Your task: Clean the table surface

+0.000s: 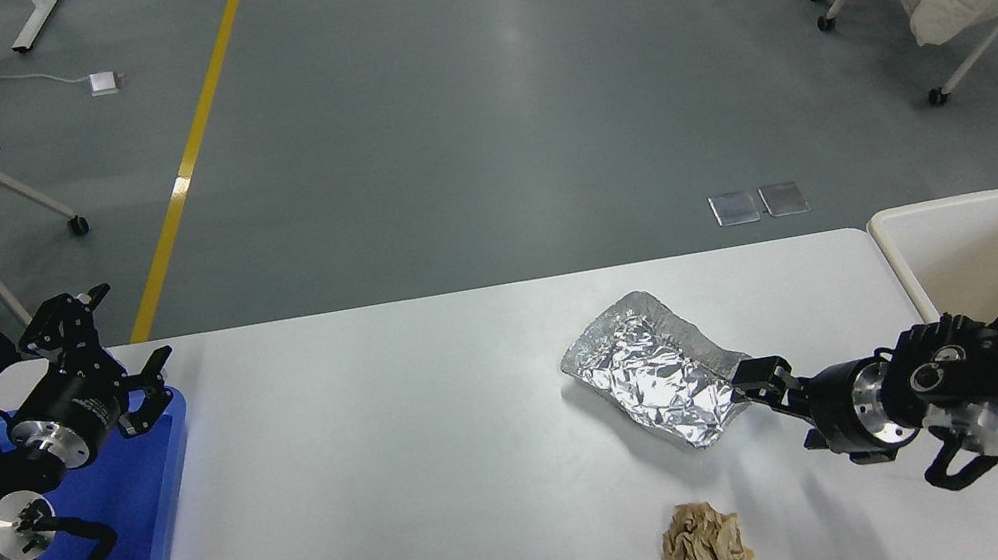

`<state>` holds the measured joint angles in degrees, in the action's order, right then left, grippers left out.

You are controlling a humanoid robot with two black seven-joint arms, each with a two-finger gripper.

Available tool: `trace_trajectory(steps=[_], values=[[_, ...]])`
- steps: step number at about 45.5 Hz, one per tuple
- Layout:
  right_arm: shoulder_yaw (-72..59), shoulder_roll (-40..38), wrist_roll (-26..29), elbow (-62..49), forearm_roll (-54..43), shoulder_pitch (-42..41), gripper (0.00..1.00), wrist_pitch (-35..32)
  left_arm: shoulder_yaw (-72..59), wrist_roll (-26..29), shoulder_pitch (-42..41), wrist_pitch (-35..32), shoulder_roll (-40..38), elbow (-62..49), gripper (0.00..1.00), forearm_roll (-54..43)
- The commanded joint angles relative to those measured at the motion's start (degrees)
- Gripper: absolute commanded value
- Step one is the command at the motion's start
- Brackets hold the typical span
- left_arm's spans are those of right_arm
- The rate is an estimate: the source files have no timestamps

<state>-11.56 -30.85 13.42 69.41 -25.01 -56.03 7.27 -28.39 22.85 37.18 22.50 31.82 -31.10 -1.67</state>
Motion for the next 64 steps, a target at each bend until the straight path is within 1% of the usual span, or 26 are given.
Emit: trace_trajectory(steps=[1,16,23,25,27,28,31,37,39,40,44,45,50,64], values=[[0.22,5.09,0.12,-5.5,-0.21,0.49,1.0,0.02,0.0,0.0,0.0,0.0,0.0,-0.01,1.0,0.0],[-0.13,7.2,-0.06,-9.81,-0.83,0.49,1.0,-0.77,0.0,0.0,0.0,0.0,0.0,-0.01,1.0,0.0],[-0.74,10.28,0.03,-13.86,-2.93,0.57,1.0,-0.77,0.0,0.0,0.0,0.0,0.0,-0.01,1.0,0.0],[-0.74,11.51,0.03,-16.05,-4.34,0.75,0.99,-0.77,0.0,0.0,0.0,0.0,0.0,-0.01,1.0,0.0],[-0.83,12.74,0.03,-17.72,-5.31,1.19,0.96,-0.77,0.0,0.0,0.0,0.0,0.0,-0.01,1.0,0.0],[-0.83,13.27,0.03,-18.42,-6.1,1.19,0.92,-0.77,0.0,0.0,0.0,0.0,0.0,-0.01,1.0,0.0],[-1.01,13.45,0.03,-18.61,-7.68,1.19,0.9,-0.77,0.0,0.0,0.0,0.0,0.0,-0.01,1.0,0.0],[-1.18,13.45,0.12,-18.61,-9.18,1.54,0.71,-1.03,0.0,0.0,-0.01,0.0,0.0,-0.01,1.0,0.0],[-1.18,13.53,0.12,-18.52,-9.18,1.63,0.61,-1.29,0.0,0.0,0.0,0.0,0.0,-0.01,1.0,0.0],[-1.18,13.71,0.2,-18.52,-9.18,1.54,0.53,-1.56,0.0,0.0,0.0,0.0,0.0,-0.01,1.0,0.0],[-1.18,14.33,1.69,-18.34,-8.92,1.19,0.08,-3.31,0.0,0.0,0.0,0.0,0.0,-0.01,1.0,0.0],[-1.18,14.15,2.48,-18.34,-8.65,1.1,0.0,-3.93,0.0,0.0,0.0,0.0,0.0,-0.01,1.0,0.0],[-1.1,13.54,5.74,-18.08,-8.21,0.66,0.0,-5.6,0.0,0.0,0.0,0.0,0.0,-0.01,1.0,0.0],[-1.01,12.48,5.92,-17.73,-8.12,-0.65,0.0,-6.39,0.0,0.0,0.0,0.0,0.0,-0.01,1.0,0.0]])
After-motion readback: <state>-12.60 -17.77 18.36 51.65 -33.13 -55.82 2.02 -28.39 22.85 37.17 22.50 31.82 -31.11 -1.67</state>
